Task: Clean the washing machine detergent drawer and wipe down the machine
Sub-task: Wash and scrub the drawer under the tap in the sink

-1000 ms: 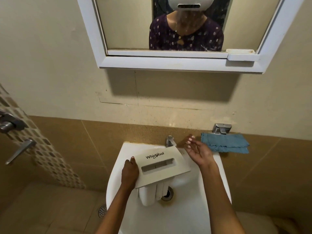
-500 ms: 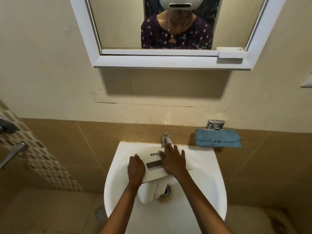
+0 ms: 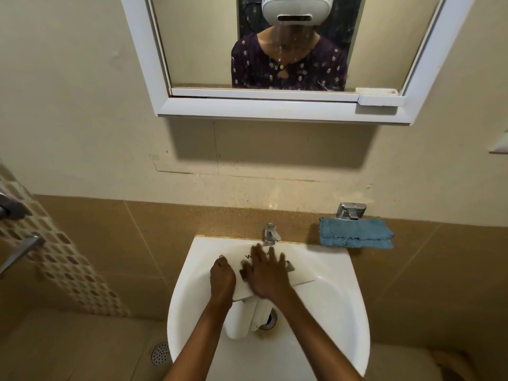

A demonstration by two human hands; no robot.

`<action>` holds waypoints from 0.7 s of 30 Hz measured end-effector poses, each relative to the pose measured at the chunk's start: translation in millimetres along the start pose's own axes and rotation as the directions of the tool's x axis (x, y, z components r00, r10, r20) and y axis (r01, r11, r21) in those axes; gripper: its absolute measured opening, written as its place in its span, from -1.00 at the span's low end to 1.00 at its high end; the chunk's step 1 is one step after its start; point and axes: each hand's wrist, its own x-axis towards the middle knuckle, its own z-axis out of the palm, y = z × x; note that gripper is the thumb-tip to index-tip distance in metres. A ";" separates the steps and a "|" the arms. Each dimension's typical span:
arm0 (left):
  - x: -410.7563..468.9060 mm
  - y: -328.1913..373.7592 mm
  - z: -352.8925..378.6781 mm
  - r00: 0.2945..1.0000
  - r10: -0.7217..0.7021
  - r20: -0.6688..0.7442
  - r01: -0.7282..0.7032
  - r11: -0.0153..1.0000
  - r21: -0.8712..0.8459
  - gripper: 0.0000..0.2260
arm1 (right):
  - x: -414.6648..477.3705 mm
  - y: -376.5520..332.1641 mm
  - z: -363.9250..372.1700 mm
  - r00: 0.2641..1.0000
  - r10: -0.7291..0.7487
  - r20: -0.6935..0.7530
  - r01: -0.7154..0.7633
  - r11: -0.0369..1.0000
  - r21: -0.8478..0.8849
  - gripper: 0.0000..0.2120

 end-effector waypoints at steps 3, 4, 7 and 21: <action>5.8 -1.7 -4.5 1.000 0.008 0.004 -0.008 1.000 -0.015 -0.67 | -13.6 -13.5 2.3 0.968 -0.247 -0.038 0.247 0.969 -0.007 -0.53; 5.8 -2.0 -5.4 1.000 0.003 0.006 -0.003 1.000 -0.020 -0.68 | -16.1 -10.2 0.7 0.956 -0.292 -0.037 0.293 0.956 0.009 -0.55; 1.8 -1.8 -2.5 1.000 -0.019 0.016 0.019 1.000 -0.018 -0.63 | -6.8 15.2 -2.4 0.990 -0.142 0.015 0.142 0.990 -0.015 -0.50; 0.4 -4.1 8.1 0.990 -0.087 0.107 0.099 0.989 -0.113 -0.65 | -1.0 22.7 3.7 0.996 0.074 0.050 -0.079 0.991 0.103 -0.39</action>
